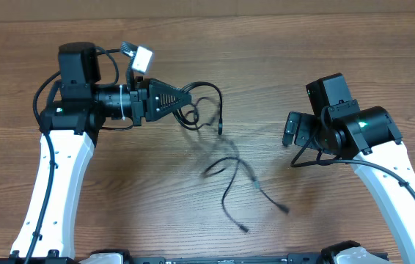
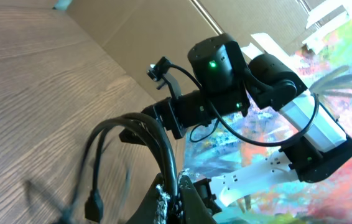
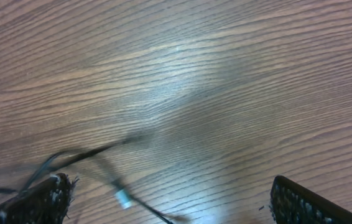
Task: Untangle cables
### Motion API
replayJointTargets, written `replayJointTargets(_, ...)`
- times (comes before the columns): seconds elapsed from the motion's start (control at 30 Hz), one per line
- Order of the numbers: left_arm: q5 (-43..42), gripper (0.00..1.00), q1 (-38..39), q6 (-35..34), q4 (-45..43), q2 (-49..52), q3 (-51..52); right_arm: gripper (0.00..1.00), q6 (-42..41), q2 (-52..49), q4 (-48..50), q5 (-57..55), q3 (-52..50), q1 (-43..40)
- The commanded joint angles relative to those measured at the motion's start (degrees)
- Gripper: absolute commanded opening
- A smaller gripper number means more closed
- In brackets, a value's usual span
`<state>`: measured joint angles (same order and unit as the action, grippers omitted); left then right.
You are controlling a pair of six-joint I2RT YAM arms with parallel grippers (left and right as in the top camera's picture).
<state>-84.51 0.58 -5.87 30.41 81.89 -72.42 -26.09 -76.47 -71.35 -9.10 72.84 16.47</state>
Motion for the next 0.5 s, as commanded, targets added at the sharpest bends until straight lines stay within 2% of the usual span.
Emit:
replayJointTargets(0.0, -2.3, 0.04, -0.7, -0.5, 0.0, -1.6, -0.8, 1.0, -1.2, -0.2, 0.3, -1.4, 0.1, -0.5)
replayJointTargets(0.33, -1.4, 0.04, -0.7, -0.3, 0.0, -1.6, -0.8, 1.0, -1.1, -0.2, 0.4, 0.5, 0.1, -0.5)
replayJointTargets(0.47, -0.4, 0.04, -0.5, -0.3, 0.0, -1.6, -0.8, 1.0, 0.9, -0.2, 1.7, 7.5, 0.1, -0.4)
